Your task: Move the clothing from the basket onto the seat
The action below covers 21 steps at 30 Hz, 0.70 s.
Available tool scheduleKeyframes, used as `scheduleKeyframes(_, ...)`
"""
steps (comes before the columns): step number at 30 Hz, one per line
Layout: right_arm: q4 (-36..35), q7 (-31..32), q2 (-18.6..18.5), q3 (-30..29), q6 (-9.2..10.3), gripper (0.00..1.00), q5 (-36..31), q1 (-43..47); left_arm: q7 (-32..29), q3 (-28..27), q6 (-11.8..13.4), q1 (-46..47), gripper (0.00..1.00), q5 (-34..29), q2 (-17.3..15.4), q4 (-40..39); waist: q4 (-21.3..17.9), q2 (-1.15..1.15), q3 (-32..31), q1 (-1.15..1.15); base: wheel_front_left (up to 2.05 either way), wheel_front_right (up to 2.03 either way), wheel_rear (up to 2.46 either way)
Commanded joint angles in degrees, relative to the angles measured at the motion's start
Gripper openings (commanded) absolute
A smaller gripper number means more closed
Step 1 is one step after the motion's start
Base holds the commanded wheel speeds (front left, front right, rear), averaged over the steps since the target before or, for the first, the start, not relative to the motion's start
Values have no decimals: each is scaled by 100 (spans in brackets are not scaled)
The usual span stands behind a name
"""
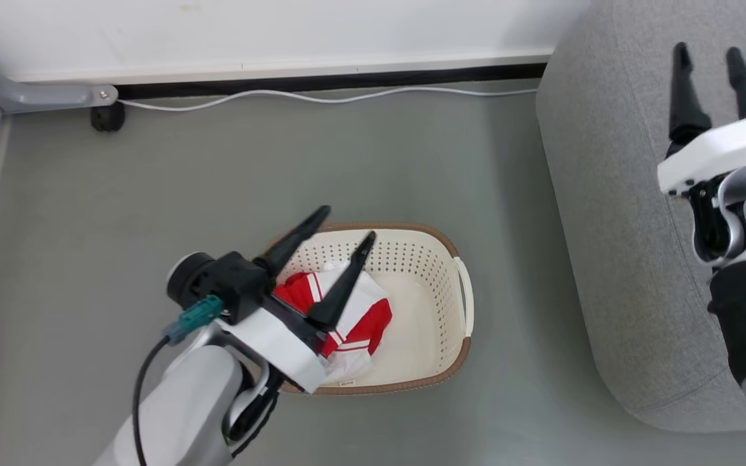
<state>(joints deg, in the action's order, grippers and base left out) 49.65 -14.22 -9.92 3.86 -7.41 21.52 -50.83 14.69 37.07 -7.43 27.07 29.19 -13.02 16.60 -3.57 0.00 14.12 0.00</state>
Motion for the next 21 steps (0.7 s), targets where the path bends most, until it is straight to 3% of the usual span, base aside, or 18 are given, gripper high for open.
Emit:
scheduleKeyframes(1, -379, -61, -104, 266, -8, 100, 212, 189, 30, -346, -6, 4, 100, -84, -51, -101, 48, 0, -59, 0, 0, 0, 0)
scheduleKeyframes(5, -1247, -68, -433, 875, -8, 100, 599, 640, 30, -926, -6, -150, 100, -240, 27, -20, 131, 0, -184, 0, 0, 0, 0)
scheduleKeyframes(9, -1888, -74, -559, 1080, -8, 100, 656, 1091, 30, -1635, -3, -364, 100, -524, 157, 104, 210, 0, -339, 0, 0, 0, 0)
scheduleKeyframes(21, -2928, -77, -164, 709, -8, 100, 65, 2462, 30, -3331, 66, -1072, 100, -1253, 613, 180, 425, 0, -631, 0, 0, 0, 0)
